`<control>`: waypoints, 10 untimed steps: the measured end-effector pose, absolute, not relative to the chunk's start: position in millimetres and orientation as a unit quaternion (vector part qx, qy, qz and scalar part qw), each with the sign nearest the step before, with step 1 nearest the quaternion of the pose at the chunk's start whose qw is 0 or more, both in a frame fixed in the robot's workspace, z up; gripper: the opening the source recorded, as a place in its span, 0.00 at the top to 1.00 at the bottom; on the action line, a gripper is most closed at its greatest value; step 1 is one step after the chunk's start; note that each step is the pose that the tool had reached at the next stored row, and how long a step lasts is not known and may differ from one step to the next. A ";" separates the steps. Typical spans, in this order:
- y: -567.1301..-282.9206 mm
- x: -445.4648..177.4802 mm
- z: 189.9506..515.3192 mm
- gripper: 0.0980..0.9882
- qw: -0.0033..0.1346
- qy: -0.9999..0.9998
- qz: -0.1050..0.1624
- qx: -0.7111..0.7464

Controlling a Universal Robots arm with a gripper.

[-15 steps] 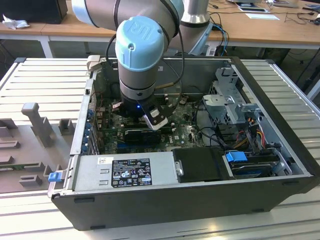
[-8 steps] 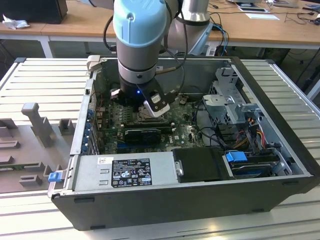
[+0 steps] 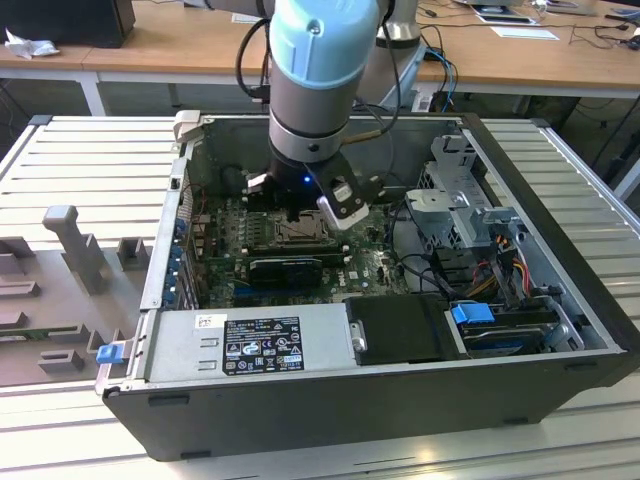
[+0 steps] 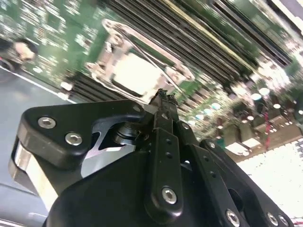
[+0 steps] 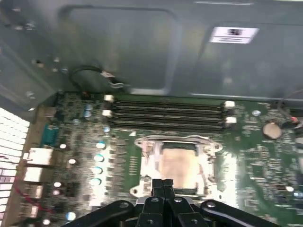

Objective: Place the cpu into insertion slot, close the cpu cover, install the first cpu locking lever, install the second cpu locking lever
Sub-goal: 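Install the second cpu locking lever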

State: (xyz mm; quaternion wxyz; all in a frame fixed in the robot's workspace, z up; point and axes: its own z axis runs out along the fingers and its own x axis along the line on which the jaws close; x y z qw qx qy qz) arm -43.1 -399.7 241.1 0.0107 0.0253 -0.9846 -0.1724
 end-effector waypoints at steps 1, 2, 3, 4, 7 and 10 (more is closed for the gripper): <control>-399.7 -41.1 241.1 0.99 0.011 -0.985 -0.171 0.025; -399.9 -38.5 241.1 0.99 0.013 -0.987 -0.155 0.025; -400.4 -37.9 241.1 0.99 0.015 -0.990 -0.138 0.024; -400.6 -37.7 240.9 0.99 0.016 -0.990 -0.135 0.024; -401.6 -38.1 240.4 0.99 0.018 -0.990 -0.135 0.024; -407.0 -45.7 237.4 0.99 0.018 -0.990 -0.135 0.024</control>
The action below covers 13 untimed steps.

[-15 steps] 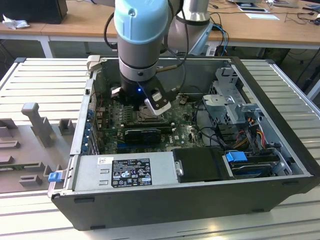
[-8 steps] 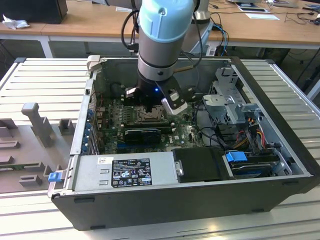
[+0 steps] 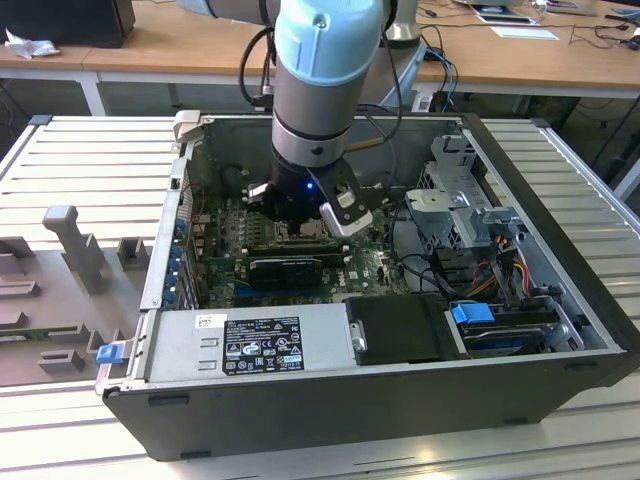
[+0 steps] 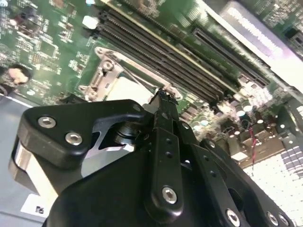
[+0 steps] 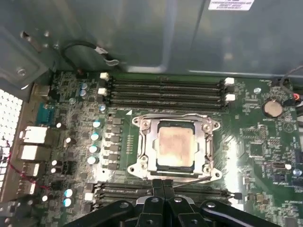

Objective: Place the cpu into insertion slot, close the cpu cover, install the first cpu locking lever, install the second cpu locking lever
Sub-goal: 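Install the second cpu locking lever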

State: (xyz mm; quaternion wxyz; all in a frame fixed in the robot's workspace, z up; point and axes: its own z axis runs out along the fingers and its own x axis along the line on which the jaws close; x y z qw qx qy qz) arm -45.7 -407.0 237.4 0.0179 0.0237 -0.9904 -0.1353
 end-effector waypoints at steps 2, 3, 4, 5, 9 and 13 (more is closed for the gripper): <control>-407.2 -50.1 232.2 0.99 0.018 -0.990 -0.135 0.024; -407.2 -50.4 230.4 0.99 0.018 -0.990 -0.135 0.024; -407.3 -50.7 228.2 0.99 0.018 -0.990 -0.135 0.024; -407.2 -51.2 225.1 0.99 0.018 -0.990 -0.135 0.024; -407.1 -60.4 216.1 0.99 0.018 -0.990 -0.135 0.024; -406.6 -66.6 205.4 0.99 0.018 -0.990 -0.137 0.024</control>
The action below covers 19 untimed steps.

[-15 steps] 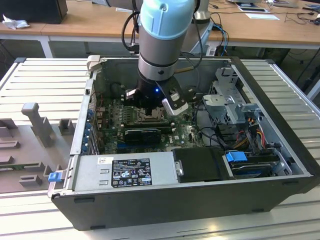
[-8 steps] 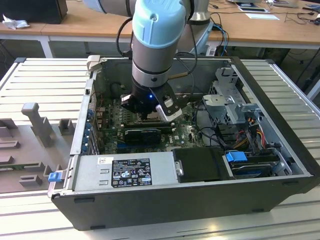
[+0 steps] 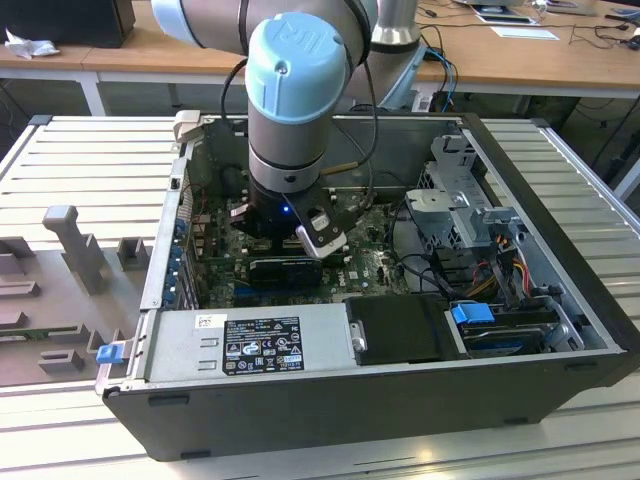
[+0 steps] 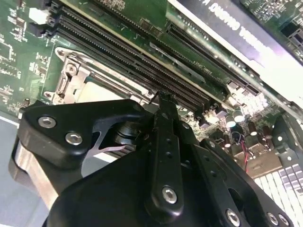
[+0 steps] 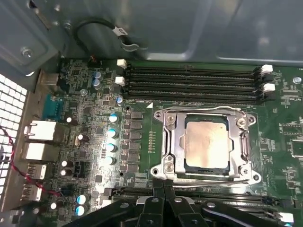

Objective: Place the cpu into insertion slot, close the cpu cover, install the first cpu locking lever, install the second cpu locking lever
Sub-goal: 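Install the second cpu locking lever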

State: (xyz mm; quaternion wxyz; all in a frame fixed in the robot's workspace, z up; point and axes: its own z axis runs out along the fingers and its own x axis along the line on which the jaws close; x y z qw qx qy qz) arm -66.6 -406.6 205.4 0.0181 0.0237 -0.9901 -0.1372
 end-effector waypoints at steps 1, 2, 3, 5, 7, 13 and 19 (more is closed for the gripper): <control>-406.5 -67.0 204.3 0.99 0.018 -0.990 -0.138 0.024; -406.5 -67.5 203.0 0.99 0.018 -0.990 -0.138 0.024; -406.5 -67.7 201.4 0.99 0.018 -0.990 -0.138 0.024; -406.5 -67.8 199.6 0.99 0.018 -0.990 -0.138 0.024; -406.3 -67.8 199.0 0.99 0.018 -0.990 -0.140 0.024; -404.3 -68.5 196.7 0.99 0.018 -0.988 -0.153 0.024; -399.2 -71.2 194.2 0.99 0.018 -0.986 -0.162 0.024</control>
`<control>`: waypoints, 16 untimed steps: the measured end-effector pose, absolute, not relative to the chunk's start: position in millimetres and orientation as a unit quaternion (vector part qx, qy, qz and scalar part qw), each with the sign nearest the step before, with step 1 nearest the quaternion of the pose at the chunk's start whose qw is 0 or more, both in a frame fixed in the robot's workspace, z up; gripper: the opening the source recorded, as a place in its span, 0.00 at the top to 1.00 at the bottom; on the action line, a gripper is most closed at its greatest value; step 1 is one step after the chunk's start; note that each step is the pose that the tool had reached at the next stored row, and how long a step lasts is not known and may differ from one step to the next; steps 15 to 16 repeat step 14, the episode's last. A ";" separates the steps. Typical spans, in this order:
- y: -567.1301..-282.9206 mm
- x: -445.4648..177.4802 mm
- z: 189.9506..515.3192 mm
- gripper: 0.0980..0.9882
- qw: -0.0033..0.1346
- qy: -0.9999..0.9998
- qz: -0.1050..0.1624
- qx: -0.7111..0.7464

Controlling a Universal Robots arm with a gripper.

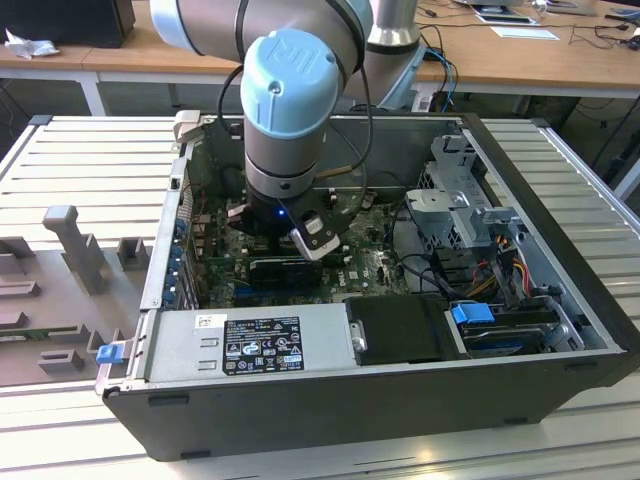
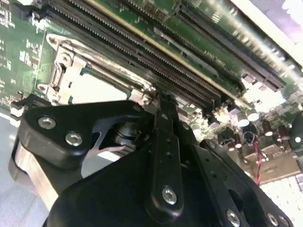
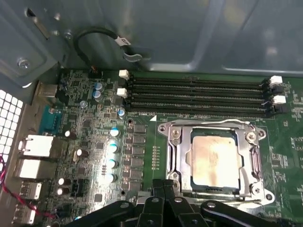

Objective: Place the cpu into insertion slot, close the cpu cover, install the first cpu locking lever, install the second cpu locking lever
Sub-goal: 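Install the second cpu locking lever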

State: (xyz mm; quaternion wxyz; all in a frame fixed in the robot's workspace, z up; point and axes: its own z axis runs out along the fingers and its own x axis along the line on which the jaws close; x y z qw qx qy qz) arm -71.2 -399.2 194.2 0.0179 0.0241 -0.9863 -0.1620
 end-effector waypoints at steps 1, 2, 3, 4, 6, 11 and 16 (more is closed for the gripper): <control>-399.1 -71.6 193.9 0.99 0.018 -0.986 -0.163 0.024; -399.1 -72.1 193.9 0.99 0.018 -0.986 -0.164 0.024; -399.0 -72.4 194.0 0.99 0.018 -0.986 -0.164 0.024; -399.0 -72.4 194.8 0.99 0.018 -0.986 -0.164 0.024; -399.0 -72.6 203.7 0.99 0.018 -0.986 -0.165 0.024; -399.0 -72.6 220.5 0.99 0.018 -0.986 -0.165 0.024; -399.0 -72.6 224.3 0.99 0.018 -0.986 -0.165 0.024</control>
